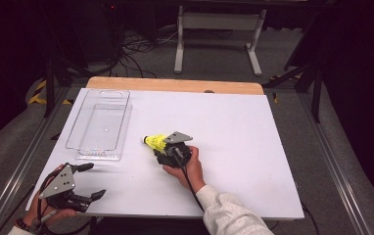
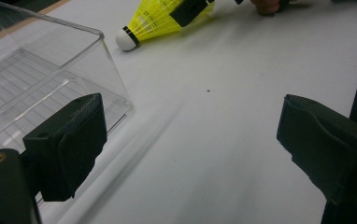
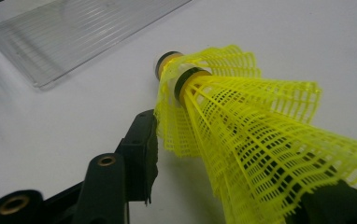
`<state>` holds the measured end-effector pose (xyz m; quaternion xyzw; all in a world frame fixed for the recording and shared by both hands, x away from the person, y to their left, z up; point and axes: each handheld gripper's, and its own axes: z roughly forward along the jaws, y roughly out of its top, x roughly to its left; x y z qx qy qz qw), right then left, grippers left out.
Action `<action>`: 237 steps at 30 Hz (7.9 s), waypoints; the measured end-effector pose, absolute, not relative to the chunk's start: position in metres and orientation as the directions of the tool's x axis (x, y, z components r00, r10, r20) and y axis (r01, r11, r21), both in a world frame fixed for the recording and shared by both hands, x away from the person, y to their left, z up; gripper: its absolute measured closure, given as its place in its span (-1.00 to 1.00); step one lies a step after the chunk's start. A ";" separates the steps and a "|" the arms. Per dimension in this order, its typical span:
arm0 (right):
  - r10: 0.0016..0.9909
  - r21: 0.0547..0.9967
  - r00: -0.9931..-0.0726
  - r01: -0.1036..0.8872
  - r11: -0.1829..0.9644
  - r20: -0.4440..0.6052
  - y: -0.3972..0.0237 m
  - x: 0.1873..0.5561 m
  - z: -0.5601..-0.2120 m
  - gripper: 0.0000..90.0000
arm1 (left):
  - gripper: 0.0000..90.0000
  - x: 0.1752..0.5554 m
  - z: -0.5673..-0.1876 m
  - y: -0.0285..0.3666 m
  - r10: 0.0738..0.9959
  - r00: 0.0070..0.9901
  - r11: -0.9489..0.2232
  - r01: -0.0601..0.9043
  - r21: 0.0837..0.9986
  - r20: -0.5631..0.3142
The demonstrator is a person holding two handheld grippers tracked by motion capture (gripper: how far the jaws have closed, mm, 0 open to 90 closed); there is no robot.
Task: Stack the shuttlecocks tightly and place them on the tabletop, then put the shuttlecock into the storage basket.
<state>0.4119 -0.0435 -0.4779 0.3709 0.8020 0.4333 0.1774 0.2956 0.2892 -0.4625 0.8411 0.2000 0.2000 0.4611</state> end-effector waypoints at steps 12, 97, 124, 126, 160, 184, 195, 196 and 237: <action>0.780 0.822 -0.625 0.421 0.383 -0.044 -0.039 0.414 -0.477 0.71 | -0.78 0.297 -0.463 0.289 0.515 0.844 -0.499 0.154 0.853 0.149; 0.737 0.893 -0.674 0.300 0.336 -0.050 -0.068 0.399 -0.434 0.95 | -0.79 0.302 -0.460 0.288 0.512 0.847 -0.476 0.142 0.868 0.142; 0.728 0.909 -0.682 0.263 0.324 -0.062 -0.063 0.402 -0.417 0.96 | -0.80 0.303 -0.459 0.288 0.512 0.846 -0.475 0.133 0.870 0.150; 0.725 0.910 -0.686 0.258 0.325 -0.064 -0.061 0.404 -0.417 0.96 | -0.81 0.303 -0.459 0.288 0.513 0.846 -0.471 0.134 0.872 0.147; 0.680 0.902 -0.731 0.256 0.347 -0.055 -0.027 0.425 -0.408 0.96 | -0.85 0.303 -0.458 0.288 0.509 0.848 -0.461 0.127 0.878 0.145; 0.649 0.901 -0.756 0.224 0.371 -0.079 -0.004 0.429 -0.399 0.96 | -0.93 0.301 -0.456 0.290 0.498 0.854 -0.456 0.111 0.883 0.150; 0.623 0.896 -0.778 0.215 0.389 -0.083 0.011 0.431 -0.398 0.96 | -0.93 0.301 -0.457 0.289 0.500 0.853 -0.447 0.107 0.888 0.148; 0.620 0.895 -0.780 0.217 0.391 -0.082 0.013 0.431 -0.398 0.96 | -0.93 0.300 -0.457 0.289 0.501 0.853 -0.443 0.109 0.890 0.145; 0.443 0.816 -0.882 0.135 0.563 -0.159 0.091 0.439 -0.391 0.96 | -0.92 0.297 -0.457 0.290 0.490 0.860 -0.434 0.101 0.895 0.141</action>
